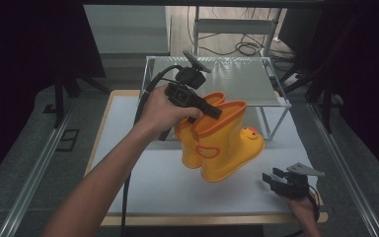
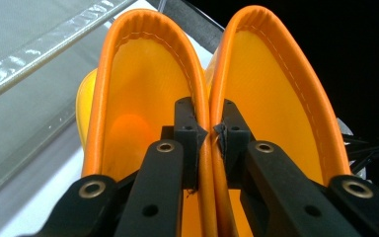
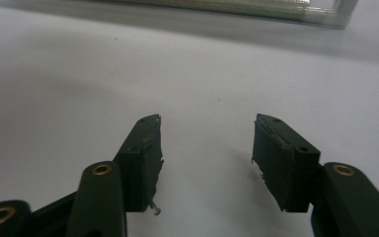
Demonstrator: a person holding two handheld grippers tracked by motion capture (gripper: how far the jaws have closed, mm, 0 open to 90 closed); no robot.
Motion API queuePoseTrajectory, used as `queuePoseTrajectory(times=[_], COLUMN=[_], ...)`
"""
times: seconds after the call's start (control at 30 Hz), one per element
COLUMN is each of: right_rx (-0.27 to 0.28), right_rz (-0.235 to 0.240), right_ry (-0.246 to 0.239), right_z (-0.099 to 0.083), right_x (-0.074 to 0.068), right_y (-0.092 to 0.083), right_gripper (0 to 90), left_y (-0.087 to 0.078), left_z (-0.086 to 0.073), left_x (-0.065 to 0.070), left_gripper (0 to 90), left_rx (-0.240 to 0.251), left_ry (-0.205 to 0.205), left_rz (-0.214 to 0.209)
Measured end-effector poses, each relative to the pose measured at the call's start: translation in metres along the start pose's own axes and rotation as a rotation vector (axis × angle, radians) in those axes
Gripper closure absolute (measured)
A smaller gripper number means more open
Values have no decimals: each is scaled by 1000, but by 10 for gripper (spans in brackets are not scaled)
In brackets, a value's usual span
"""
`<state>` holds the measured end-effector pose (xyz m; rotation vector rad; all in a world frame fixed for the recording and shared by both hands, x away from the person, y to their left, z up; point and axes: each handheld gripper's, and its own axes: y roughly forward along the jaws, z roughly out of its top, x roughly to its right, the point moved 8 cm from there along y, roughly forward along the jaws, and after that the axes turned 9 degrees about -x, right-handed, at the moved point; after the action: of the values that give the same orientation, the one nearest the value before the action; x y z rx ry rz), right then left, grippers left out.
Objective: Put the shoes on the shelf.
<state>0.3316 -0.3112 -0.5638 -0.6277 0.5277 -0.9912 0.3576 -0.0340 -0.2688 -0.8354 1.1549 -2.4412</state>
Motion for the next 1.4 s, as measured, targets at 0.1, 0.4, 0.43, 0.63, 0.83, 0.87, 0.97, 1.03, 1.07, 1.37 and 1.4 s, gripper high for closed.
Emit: queuePoseTrajectory(times=[0.1,0.4,0.43,0.63,0.83,0.87,0.97,1.03,1.07,1.37,1.4], right_rx=[-5,-1,-2,3,6,6,8,8,8,11,10], right_rz=[1,-7,-7,-8,-7,-8,-7,-7,-6,0,0], right_ry=[7,13,13,24,26,27,27,31,31,32,32], right_z=[0,-1,-1,-1,-2,-2,-2,-2,-2,-3,-3], right_x=[0,3,3,4,5,5,5,5,5,4,4], right_y=[1,1,1,-1,-2,-2,-2,-2,-2,-3,-3], right_gripper=[423,424,424,425,429,429,430,430,431,437,437], left_y=[0,-10,-12,-27,-41,-43,-48,-52,-53,-55,-56], left_z=[3,16,18,34,56,59,70,78,83,113,116], left_x=[0,8,9,13,10,9,5,0,-3,-35,-38], left_gripper=[820,820,820,820,821,821,821,821,821,821,822], left_rx=[-5,4,5,28,66,70,76,79,80,100,107], left_ry=[3,23,26,40,48,47,38,30,22,-31,-41], left_rz=[2,13,10,-10,-32,-27,-15,2,5,59,68])
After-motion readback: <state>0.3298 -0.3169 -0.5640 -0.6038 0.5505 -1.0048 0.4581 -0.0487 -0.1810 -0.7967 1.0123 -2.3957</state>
